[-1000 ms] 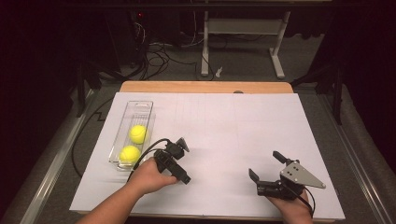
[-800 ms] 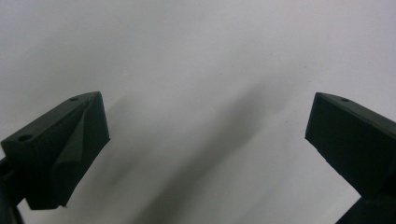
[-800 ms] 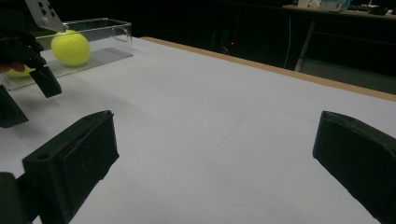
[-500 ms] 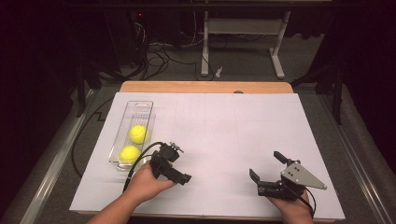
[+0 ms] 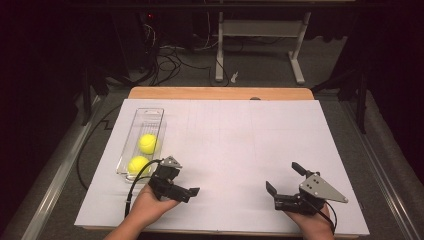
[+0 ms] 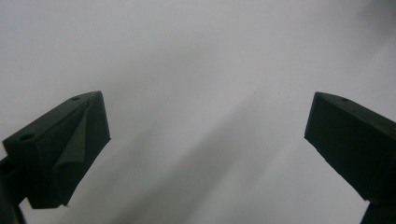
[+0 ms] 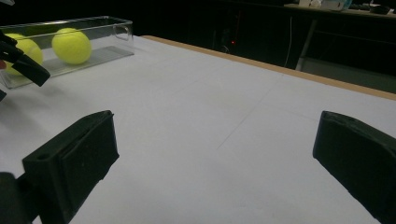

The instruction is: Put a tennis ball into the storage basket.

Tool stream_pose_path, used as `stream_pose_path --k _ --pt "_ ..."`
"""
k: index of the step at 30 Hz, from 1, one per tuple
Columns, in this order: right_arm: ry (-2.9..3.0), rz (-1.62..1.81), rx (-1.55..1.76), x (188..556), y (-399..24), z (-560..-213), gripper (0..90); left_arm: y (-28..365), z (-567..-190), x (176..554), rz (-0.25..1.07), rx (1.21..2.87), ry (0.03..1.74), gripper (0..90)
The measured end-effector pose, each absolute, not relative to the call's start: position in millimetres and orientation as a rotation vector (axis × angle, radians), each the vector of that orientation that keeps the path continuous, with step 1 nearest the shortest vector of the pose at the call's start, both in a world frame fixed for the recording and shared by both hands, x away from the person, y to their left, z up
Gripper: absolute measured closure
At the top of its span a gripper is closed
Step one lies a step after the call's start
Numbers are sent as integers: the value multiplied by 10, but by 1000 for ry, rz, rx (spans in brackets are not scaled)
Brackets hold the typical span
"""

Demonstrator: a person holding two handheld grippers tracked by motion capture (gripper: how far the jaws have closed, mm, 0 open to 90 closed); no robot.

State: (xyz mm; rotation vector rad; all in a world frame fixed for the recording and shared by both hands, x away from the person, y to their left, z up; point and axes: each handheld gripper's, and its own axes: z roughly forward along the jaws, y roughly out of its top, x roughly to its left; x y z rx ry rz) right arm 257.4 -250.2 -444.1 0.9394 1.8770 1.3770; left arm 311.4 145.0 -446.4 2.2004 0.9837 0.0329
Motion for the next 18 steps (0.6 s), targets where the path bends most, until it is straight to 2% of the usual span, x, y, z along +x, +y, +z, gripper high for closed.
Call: stream_pose_path --k 18 --pt "1873 1371 959 2593 -2503 -4455 6 1640 -4353 3041 93 1977 792 19"
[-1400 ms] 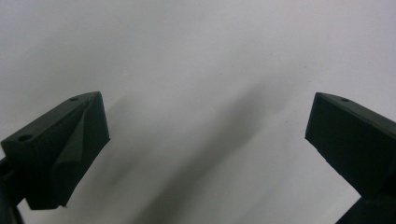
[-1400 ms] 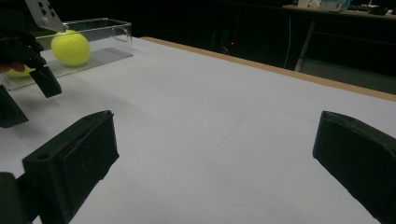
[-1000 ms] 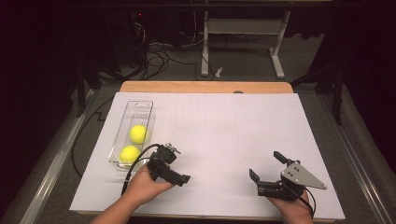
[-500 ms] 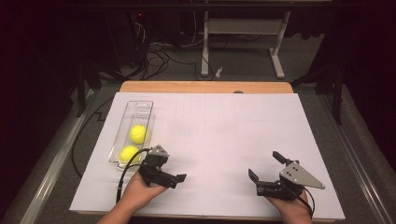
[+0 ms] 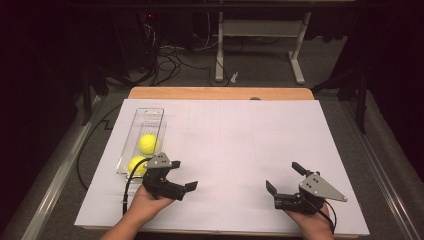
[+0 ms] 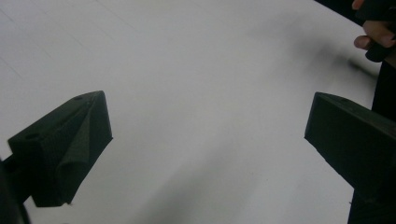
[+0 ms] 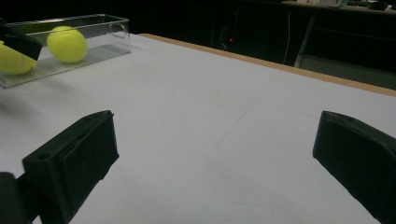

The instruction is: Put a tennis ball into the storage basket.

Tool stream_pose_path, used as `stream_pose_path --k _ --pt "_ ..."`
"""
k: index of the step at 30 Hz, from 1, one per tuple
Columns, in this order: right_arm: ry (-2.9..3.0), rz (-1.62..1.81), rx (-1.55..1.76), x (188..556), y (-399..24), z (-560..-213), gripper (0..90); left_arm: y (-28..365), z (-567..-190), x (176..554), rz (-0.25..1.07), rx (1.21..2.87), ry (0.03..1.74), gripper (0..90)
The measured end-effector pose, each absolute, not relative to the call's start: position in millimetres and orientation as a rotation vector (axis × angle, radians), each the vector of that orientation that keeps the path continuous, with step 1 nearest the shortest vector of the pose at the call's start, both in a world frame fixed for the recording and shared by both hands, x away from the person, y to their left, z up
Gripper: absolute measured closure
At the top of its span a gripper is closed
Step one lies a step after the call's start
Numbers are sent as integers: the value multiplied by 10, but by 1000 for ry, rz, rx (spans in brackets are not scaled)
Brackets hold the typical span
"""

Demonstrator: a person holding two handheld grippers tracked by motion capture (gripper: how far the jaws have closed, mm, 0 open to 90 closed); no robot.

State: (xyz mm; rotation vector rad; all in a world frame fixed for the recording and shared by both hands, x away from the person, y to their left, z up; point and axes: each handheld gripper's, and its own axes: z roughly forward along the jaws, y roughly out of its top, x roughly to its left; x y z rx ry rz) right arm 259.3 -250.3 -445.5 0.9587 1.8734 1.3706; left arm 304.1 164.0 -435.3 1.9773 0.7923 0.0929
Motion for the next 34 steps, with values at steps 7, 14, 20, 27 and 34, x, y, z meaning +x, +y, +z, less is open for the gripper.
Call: stream_pose_path --k 7,14,20,27,34 --pt "1857 1370 979 2591 -2534 -4455 6 1777 -4294 2985 140 1950 747 19" --pt "1831 1381 1000 2578 -2575 -4442 6 1973 -4228 2959 174 1866 761 20" --pt "1821 1389 1000 2565 -2594 -4425 6 2220 -4206 2943 195 1809 813 5" --pt "1819 1393 998 2568 -2604 -4420 6 2284 -4181 2925 211 1752 795 4" --pt "1828 1390 990 2569 -2588 -4420 6 2290 -4174 2900 232 1736 786 3"
